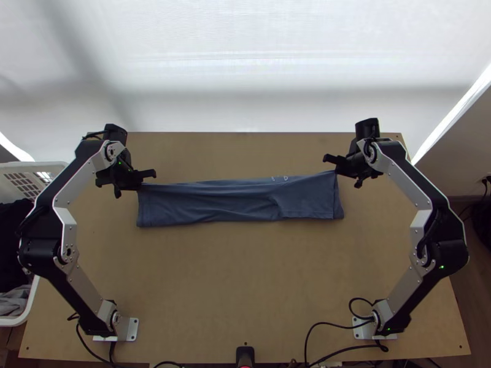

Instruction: Fold the t-shirt

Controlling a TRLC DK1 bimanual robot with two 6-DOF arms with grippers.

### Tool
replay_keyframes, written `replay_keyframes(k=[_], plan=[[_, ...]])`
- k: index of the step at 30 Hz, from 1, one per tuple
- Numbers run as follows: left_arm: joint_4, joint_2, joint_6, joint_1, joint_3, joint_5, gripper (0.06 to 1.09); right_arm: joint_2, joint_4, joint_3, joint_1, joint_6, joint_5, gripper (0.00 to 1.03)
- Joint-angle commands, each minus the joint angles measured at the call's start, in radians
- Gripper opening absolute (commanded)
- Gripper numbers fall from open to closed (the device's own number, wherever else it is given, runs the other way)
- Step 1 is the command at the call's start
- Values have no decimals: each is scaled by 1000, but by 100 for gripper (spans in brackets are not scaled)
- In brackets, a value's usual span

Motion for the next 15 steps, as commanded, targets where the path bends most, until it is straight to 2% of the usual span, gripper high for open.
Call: replay_keyframes(k=[1, 4, 5, 6, 7, 9, 10, 12, 13, 15], plan=[[25, 12, -33, 9, -1, -8, 10, 19, 34, 39, -10, 48, 17, 3], [30, 16, -45, 6, -4, -2, 11, 28, 49, 45, -10, 78, 17, 3], [28, 15, -45, 0, -4, 0, 18, 28, 53, 44, -9, 80, 17, 3], [24, 10, -45, -4, -7, 3, 32, 28, 60, 39, -9, 85, 17, 3], [25, -1, -45, -5, -12, 10, 51, 25, 64, 33, -7, 94, 17, 11], [28, -24, -45, -4, -23, 40, 75, 11, 70, 16, -5, 102, 17, 45], [41, -40, -45, -2, -32, 52, 84, -1, 80, 7, -5, 108, 17, 57], [67, -76, -43, 4, -49, 63, 95, -36, 109, -22, -5, 118, 19, 84], [74, -94, -40, 9, -56, 76, 101, -56, 118, -33, -5, 120, 19, 90], [107, -134, -34, 24, -79, 106, 103, -115, 146, -61, -5, 121, 20, 92]])
